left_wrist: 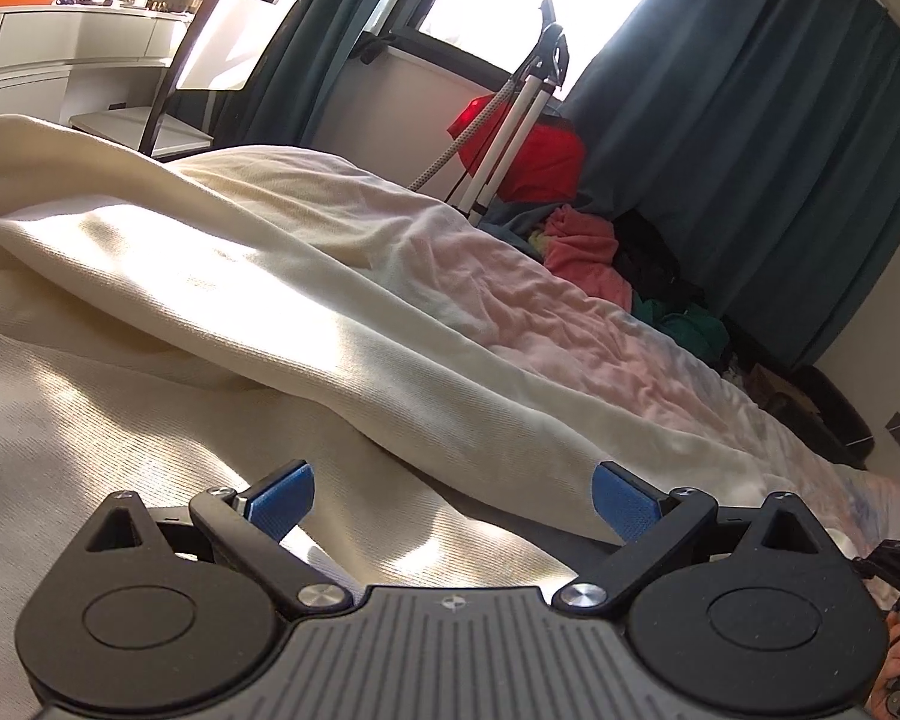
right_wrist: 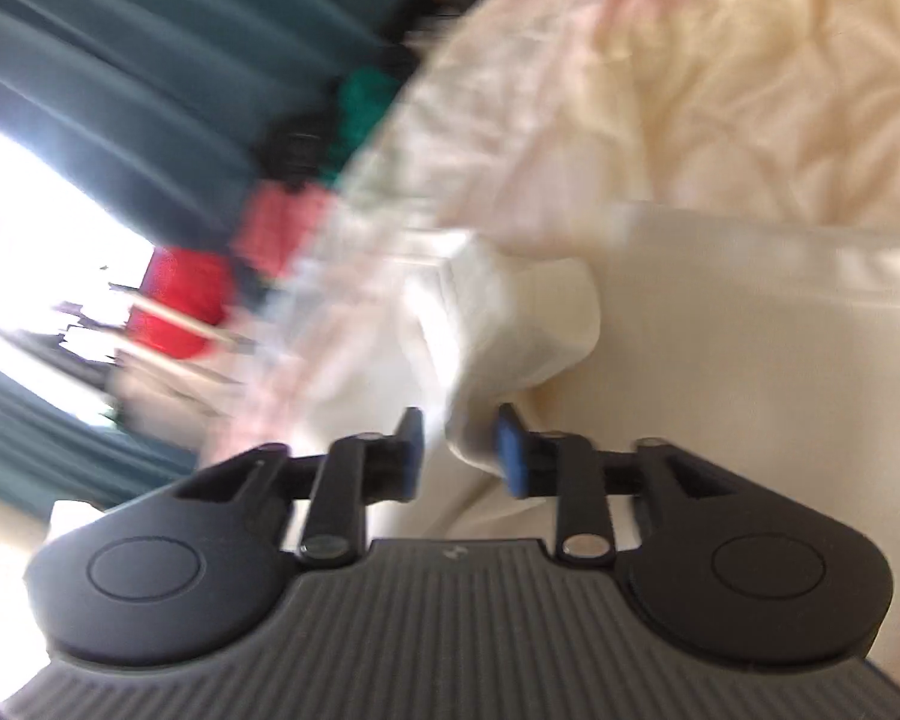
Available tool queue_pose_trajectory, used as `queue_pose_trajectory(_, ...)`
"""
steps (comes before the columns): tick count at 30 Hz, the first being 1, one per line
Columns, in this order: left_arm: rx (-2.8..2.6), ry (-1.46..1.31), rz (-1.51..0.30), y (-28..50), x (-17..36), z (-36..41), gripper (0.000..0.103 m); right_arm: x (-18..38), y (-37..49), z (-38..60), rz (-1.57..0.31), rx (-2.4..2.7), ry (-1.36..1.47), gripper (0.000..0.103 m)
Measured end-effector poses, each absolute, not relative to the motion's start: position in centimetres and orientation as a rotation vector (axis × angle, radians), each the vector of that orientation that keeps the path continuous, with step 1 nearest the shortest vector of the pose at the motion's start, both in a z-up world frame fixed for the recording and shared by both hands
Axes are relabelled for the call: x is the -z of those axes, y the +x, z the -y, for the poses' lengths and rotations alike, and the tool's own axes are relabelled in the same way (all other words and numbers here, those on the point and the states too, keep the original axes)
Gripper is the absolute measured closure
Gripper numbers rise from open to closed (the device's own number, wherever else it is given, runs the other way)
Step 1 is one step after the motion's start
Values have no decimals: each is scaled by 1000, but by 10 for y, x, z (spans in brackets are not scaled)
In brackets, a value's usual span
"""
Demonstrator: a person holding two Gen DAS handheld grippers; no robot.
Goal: Fold clothes
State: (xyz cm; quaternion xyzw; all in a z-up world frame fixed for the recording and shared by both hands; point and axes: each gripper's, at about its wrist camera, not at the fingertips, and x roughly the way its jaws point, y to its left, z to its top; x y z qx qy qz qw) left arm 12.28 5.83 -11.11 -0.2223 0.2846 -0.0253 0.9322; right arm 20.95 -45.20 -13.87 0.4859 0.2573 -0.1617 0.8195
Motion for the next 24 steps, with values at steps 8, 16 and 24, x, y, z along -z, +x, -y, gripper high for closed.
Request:
queue_pose_trajectory(8, 52, -483, -611, 128, 120, -62, 3, 139, 208, 438, -577, 429, 944, 46)
queue_pose_trajectory(16, 29, -543, -578, 126, 114, -80, 3, 90, 256, 433, -490, 400, 844, 95)
queue_pose_trajectory(24, 35, -587, -542, 125, 105, -96, 3, -75, 303, 406, -107, 105, 668, 96)
